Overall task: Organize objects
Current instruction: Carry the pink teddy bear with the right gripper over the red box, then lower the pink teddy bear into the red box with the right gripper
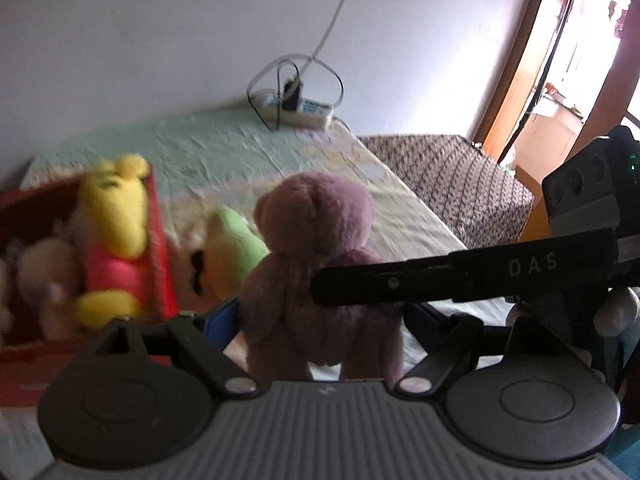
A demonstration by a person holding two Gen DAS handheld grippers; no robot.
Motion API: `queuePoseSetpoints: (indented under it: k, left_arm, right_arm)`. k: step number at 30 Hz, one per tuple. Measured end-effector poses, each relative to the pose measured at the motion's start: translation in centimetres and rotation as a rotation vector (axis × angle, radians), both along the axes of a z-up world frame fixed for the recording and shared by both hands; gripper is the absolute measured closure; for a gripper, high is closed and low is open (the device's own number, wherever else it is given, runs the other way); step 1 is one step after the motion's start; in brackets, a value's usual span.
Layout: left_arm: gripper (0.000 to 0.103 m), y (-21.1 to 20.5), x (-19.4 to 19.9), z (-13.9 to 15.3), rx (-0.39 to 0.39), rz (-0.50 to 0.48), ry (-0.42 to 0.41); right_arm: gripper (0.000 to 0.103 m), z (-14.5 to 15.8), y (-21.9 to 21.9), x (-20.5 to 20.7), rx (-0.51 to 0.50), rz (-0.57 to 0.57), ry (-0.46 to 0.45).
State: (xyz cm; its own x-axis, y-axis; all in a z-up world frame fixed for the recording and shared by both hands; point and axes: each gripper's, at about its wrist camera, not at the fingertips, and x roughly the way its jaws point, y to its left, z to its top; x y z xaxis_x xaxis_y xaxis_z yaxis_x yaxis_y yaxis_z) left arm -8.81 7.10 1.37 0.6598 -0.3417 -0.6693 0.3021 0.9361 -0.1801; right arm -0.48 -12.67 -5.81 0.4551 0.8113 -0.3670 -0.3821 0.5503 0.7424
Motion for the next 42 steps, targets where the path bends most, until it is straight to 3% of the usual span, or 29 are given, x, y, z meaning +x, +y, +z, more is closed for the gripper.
queuePoseSetpoints:
  k: [12,21,31,39,42]
  left_arm:
    - [0.018,11.8,-2.5,4.7,0.017,0.061,-0.154]
    - [0.018,20.0,-1.2,6.0,0.059,0.115,-0.205]
    - [0.018,24.6,2.5,1.8,0.029,0.128,-0.121]
    - [0.018,25.6,4.4,-1.4,-0.017,0.138,-0.050]
    - [0.018,26.0,4.9,-2.4,-0.038,0.140,-0.017]
  right_arm:
    - [0.066,3.8,12.1,2.1,0.045,0.022,-0.119]
    - [0.065,3.8,19.6,4.3,0.088,-0.013,-0.136]
    - [0.065,0.7,23.4,6.8,-0.031,-0.054,-0.108]
    - [0.065,-0.9,25.2,8.1,-0.137,-0.061,-0.098]
    - [0.065,-1.1,26.2,8.2,-0.223,-0.054,-0.128]
